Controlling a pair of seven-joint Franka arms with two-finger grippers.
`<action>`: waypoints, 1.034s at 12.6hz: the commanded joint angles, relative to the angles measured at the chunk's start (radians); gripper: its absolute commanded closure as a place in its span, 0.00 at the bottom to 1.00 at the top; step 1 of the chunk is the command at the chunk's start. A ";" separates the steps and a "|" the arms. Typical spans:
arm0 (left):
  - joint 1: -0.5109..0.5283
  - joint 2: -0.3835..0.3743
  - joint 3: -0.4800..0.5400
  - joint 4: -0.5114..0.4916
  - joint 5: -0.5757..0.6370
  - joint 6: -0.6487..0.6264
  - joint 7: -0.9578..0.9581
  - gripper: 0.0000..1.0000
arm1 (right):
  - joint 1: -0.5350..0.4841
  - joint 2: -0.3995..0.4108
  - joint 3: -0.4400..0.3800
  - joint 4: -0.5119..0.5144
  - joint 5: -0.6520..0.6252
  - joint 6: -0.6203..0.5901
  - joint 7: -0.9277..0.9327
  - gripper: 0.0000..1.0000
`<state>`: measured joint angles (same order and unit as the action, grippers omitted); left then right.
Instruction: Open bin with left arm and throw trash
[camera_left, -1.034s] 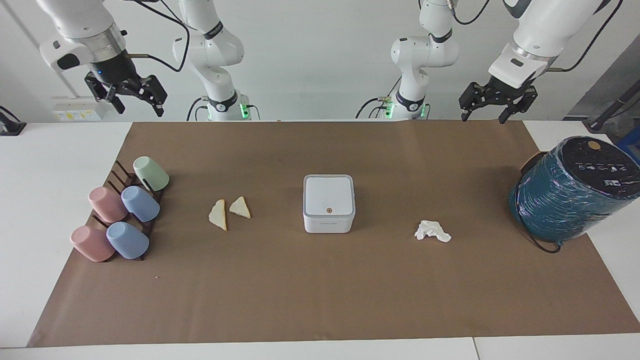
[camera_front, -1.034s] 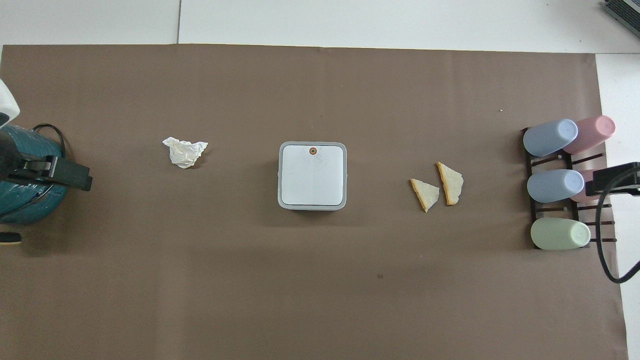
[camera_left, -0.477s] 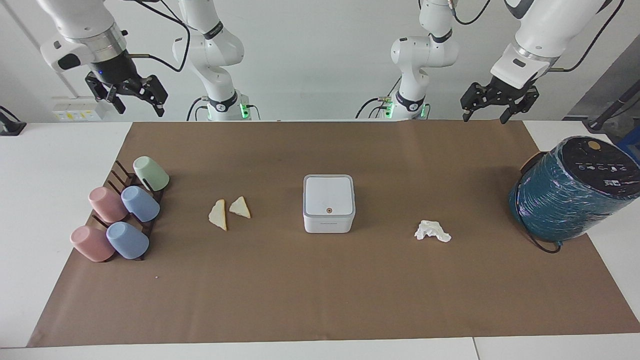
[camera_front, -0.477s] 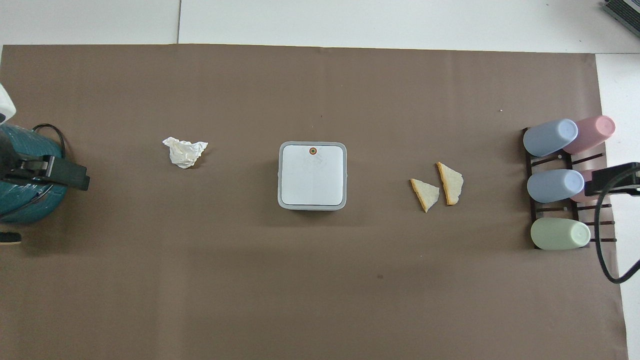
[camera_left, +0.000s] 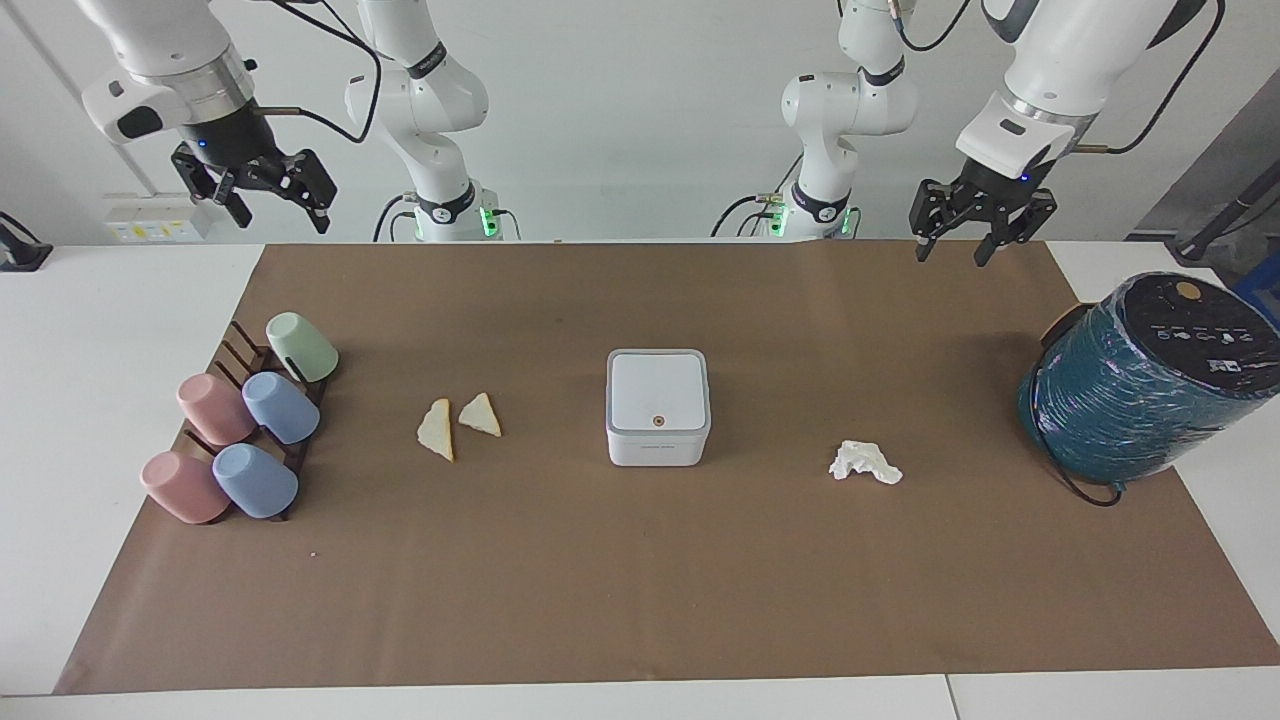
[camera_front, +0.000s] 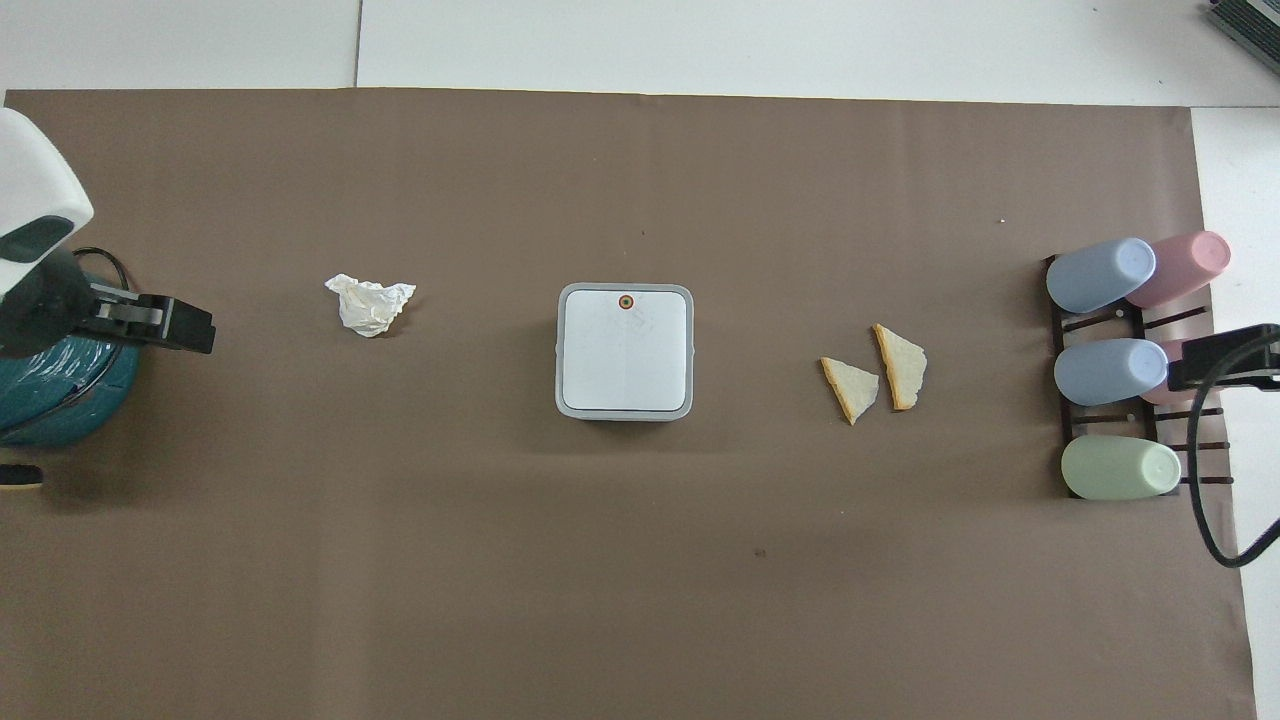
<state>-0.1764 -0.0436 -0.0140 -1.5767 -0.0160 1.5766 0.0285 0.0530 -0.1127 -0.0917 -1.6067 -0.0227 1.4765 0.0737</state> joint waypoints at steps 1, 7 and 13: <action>-0.076 -0.036 0.006 -0.068 -0.001 0.095 -0.022 1.00 | 0.021 -0.022 0.001 -0.062 -0.013 0.076 -0.018 0.00; -0.219 0.017 0.002 -0.138 -0.001 0.307 -0.099 1.00 | 0.048 -0.031 0.001 -0.352 0.001 0.419 -0.049 0.00; -0.356 0.180 0.003 -0.126 0.020 0.512 -0.261 1.00 | 0.111 0.207 0.003 -0.404 0.003 0.738 -0.179 0.00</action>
<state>-0.4901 0.0953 -0.0260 -1.7126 -0.0143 2.0362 -0.1813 0.1458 0.0098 -0.0872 -2.0184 -0.0216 2.1265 -0.0740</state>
